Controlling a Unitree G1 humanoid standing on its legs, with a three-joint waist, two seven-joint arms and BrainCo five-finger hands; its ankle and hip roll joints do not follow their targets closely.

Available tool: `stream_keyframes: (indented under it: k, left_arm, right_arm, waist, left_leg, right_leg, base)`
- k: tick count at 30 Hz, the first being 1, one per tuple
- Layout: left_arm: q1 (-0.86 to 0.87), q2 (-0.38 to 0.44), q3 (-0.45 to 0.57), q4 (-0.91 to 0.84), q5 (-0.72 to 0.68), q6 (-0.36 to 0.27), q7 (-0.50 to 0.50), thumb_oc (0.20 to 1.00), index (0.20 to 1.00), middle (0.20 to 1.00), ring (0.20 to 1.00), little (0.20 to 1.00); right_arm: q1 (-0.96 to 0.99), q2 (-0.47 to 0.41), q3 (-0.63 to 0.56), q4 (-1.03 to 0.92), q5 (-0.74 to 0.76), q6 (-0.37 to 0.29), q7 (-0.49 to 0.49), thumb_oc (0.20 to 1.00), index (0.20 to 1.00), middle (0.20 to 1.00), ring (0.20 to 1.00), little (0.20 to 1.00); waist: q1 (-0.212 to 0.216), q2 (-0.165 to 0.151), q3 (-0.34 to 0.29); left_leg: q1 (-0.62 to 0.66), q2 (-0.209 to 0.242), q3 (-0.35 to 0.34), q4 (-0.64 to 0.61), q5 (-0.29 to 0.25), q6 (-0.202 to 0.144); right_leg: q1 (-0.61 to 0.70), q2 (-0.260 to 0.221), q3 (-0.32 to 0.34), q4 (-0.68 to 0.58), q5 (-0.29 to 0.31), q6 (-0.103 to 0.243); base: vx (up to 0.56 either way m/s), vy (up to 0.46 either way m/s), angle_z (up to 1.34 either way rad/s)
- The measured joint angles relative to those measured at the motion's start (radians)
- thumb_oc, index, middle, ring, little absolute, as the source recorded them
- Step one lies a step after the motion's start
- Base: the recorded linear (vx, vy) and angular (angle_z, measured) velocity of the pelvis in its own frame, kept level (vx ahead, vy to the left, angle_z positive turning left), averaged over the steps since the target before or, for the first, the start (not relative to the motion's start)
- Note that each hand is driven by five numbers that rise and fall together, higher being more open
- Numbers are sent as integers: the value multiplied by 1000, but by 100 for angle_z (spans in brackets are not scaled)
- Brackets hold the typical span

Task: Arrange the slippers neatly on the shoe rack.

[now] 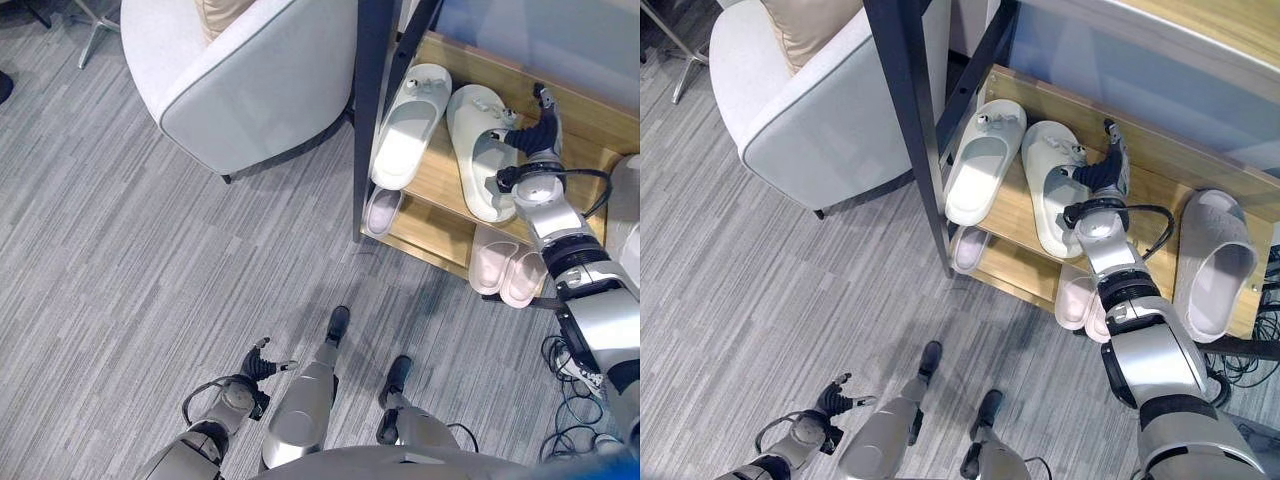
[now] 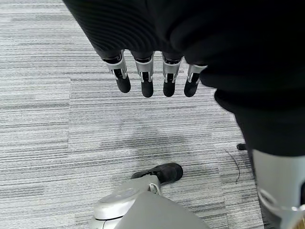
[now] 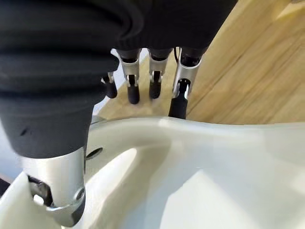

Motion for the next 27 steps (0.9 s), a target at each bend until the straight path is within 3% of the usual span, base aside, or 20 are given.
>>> stream_keyframes:
  k: [11, 14, 27]
  left_arm:
    - [1, -13, 18, 1, -8, 8, -21, 1000, 1000, 1000, 1000, 1000]
    - [10, -20, 45, 1, -7, 22, -24, 1000, 1000, 1000, 1000, 1000]
    - [39, -46, 47, 19, -6, 26, -38, 1000, 1000, 1000, 1000, 1000]
  right_arm:
    - [130, 44, -83, -163, 12, -9, -17, 1000, 1000, 1000, 1000, 1000]
    - [262, 67, -128, -293, 9, -31, -17, 1000, 1000, 1000, 1000, 1000]
    - [493, 168, -160, -370, 8, -71, 10, 1000, 1000, 1000, 1000, 1000]
  waist:
    - [-17, 26, -20]
    - [-36, 22, -35]
    - [-80, 8, -55]
  left_leg:
    - [6, 2, 7, 6, 0, 0]
    - [18, 2, 11, 2, 0, 0]
    - [33, 4, 28, -4, 3, 1]
  right_leg:
    - [5, -1, 4, 0, 4, 1]
    - [14, -1, 6, 0, 5, 1]
    - [19, -3, 24, 0, 10, 1]
  base:
    - [-2, 2, -1]
    - [2, 4, -2]
    - [-6, 3, -3]
